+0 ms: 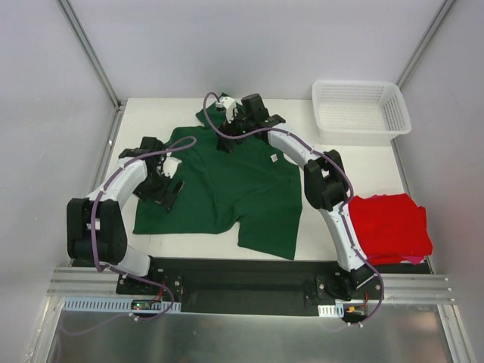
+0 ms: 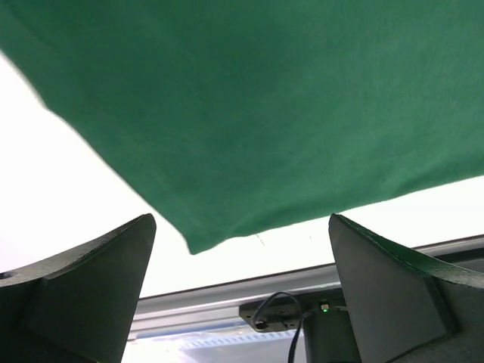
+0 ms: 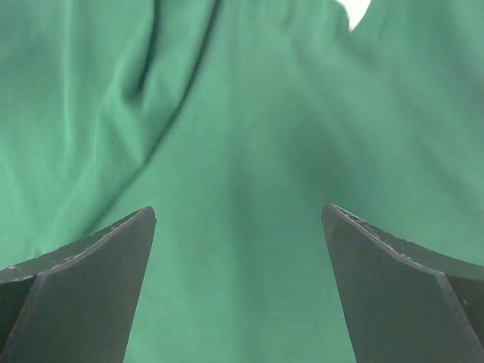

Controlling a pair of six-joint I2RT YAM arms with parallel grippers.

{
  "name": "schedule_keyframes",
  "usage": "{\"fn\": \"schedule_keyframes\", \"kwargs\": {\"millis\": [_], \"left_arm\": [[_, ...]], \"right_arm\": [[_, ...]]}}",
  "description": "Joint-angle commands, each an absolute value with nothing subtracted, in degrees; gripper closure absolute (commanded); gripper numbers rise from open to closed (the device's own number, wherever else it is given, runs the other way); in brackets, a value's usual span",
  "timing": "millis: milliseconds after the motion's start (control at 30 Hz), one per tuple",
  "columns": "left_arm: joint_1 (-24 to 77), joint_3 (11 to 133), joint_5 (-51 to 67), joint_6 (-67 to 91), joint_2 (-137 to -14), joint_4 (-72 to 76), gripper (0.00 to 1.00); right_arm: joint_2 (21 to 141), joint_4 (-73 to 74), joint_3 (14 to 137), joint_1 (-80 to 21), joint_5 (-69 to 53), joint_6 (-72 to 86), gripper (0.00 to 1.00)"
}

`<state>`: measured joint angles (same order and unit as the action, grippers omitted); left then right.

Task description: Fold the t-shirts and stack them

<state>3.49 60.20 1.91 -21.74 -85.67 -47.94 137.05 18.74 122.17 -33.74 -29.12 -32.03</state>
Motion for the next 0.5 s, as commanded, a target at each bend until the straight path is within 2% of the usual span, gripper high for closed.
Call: {"fn": "schedule_keyframes", "kwargs": {"millis": [0, 167, 467], "left_arm": [[4.74, 55.29, 3.52, -21.79, -82.8, -47.55, 0.01], [5.71, 49.93, 3.43, -24.17, -82.44, -43.95, 0.01], [6.06, 48.51, 7.03, -24.43, -87.01, -39.91, 0.01]], "right_arm": [[137.9, 1.6, 122.87, -34.89, -30.94, -26.63, 0.04], [140.88, -12.45, 121.73, -36.03, -30.41, -24.52, 0.04], [143.62, -13.02, 123.57, -38.85, -32.6, -27.95, 0.04]]}}
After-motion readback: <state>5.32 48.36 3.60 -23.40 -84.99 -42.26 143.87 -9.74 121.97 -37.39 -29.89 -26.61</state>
